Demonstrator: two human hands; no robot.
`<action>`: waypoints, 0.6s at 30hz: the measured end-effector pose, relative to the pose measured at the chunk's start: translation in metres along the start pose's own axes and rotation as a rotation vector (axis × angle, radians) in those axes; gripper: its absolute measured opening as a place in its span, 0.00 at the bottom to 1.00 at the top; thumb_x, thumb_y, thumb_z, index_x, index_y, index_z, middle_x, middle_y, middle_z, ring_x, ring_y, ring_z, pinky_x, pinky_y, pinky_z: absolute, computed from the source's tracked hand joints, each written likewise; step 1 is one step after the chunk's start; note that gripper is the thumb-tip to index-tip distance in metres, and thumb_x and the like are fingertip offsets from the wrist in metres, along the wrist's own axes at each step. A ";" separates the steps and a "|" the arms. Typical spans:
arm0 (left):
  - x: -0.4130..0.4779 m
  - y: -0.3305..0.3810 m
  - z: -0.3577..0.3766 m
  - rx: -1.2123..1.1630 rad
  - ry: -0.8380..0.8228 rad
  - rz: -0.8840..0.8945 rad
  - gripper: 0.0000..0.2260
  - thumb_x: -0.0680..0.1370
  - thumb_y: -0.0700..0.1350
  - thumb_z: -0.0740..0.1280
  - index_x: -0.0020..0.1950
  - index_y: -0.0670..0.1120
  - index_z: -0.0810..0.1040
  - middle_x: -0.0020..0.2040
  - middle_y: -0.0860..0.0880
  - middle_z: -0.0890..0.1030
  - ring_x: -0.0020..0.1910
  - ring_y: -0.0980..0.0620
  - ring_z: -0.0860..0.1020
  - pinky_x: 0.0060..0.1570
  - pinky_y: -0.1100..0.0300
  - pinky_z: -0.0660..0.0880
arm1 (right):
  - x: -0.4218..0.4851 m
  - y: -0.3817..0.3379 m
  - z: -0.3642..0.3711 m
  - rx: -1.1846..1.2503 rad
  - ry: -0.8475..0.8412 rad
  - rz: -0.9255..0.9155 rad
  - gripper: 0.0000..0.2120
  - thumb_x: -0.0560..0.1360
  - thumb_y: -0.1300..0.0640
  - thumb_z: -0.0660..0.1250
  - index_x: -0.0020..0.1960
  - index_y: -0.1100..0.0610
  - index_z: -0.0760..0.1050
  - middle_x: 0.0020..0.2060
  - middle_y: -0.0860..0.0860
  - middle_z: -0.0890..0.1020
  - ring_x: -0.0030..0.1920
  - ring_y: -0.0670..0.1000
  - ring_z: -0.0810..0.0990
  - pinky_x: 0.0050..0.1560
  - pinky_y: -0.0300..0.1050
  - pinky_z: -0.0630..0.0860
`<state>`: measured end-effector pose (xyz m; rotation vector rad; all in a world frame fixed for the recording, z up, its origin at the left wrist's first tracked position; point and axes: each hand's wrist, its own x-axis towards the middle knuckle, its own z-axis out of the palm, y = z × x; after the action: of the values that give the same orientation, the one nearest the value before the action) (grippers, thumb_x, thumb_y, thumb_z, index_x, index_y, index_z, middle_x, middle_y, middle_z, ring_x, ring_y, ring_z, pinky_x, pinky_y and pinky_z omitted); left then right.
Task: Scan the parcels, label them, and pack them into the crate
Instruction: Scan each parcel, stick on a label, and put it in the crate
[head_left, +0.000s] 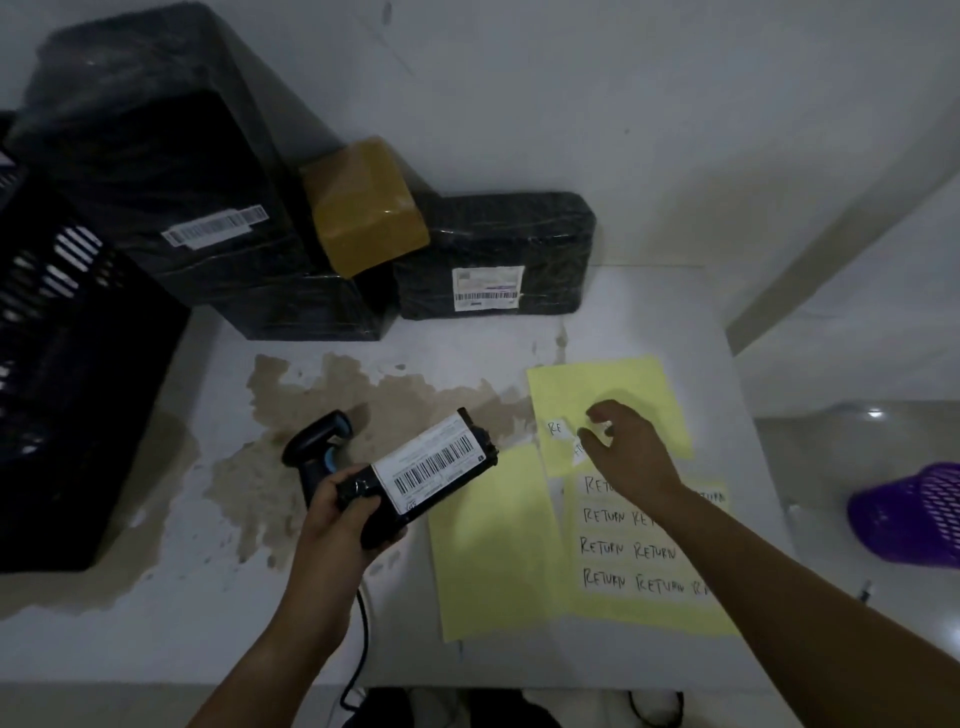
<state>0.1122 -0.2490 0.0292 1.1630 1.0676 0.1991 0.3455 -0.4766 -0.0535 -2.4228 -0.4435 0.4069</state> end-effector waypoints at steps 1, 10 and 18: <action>-0.002 0.001 0.004 -0.001 0.004 0.005 0.10 0.83 0.36 0.61 0.60 0.47 0.78 0.52 0.46 0.86 0.46 0.50 0.86 0.47 0.52 0.79 | 0.007 -0.001 0.002 -0.023 -0.019 0.008 0.14 0.76 0.51 0.69 0.60 0.54 0.76 0.56 0.48 0.81 0.50 0.51 0.81 0.46 0.42 0.73; -0.011 0.013 0.009 -0.047 0.081 0.034 0.11 0.83 0.36 0.62 0.59 0.49 0.78 0.50 0.49 0.87 0.48 0.51 0.86 0.48 0.52 0.79 | 0.042 -0.004 0.024 -0.237 -0.160 0.098 0.18 0.75 0.46 0.69 0.55 0.59 0.75 0.48 0.55 0.82 0.49 0.57 0.81 0.45 0.46 0.76; -0.011 0.015 0.004 -0.077 0.115 0.039 0.12 0.83 0.36 0.61 0.57 0.51 0.78 0.47 0.53 0.87 0.46 0.53 0.86 0.49 0.52 0.78 | 0.041 -0.015 0.030 -0.263 -0.140 -0.010 0.05 0.79 0.56 0.61 0.47 0.58 0.71 0.36 0.55 0.79 0.36 0.57 0.79 0.37 0.49 0.77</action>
<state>0.1152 -0.2522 0.0474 1.1137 1.1293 0.3383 0.3677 -0.4331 -0.0738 -2.6540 -0.6034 0.5455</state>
